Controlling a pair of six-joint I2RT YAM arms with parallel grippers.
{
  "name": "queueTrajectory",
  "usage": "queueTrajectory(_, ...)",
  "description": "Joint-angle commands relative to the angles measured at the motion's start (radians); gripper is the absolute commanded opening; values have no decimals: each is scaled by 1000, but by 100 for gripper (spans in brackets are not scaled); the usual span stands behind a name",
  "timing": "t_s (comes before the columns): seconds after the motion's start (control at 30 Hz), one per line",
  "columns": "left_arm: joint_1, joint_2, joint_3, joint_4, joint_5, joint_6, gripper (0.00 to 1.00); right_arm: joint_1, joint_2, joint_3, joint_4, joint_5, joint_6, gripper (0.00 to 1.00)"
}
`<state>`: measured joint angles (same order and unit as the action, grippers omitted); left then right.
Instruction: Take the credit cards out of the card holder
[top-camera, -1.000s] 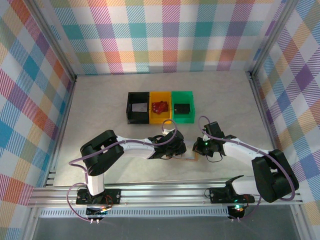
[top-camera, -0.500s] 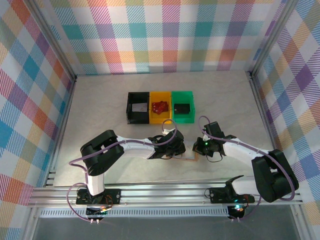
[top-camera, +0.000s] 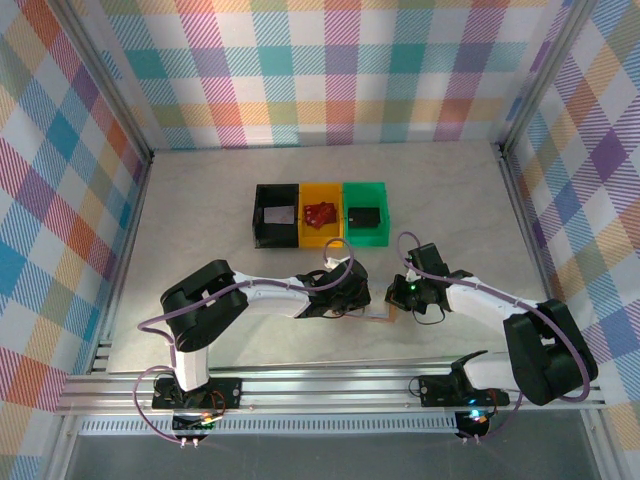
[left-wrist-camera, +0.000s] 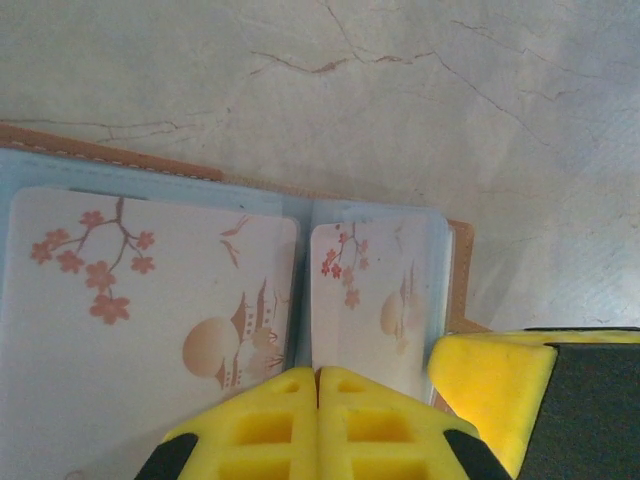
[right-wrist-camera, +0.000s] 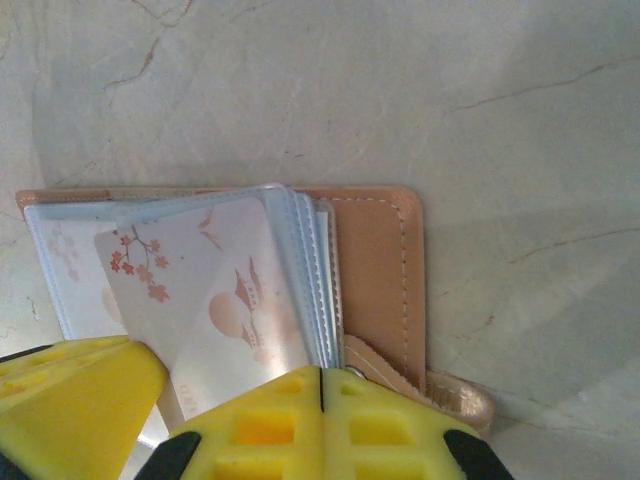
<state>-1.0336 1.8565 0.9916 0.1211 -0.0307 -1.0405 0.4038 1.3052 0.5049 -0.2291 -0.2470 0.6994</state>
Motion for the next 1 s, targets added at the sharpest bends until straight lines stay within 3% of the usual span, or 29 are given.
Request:
queueTrajectory(0.0,6,-38,-24,-1,-51,-6,0,-5,-12,-21,-39,9,6,0)
queueTrajectory(0.97,43,-160,-108,-6,-66,35,0,-5,14,-18,-22,-12,-1,0)
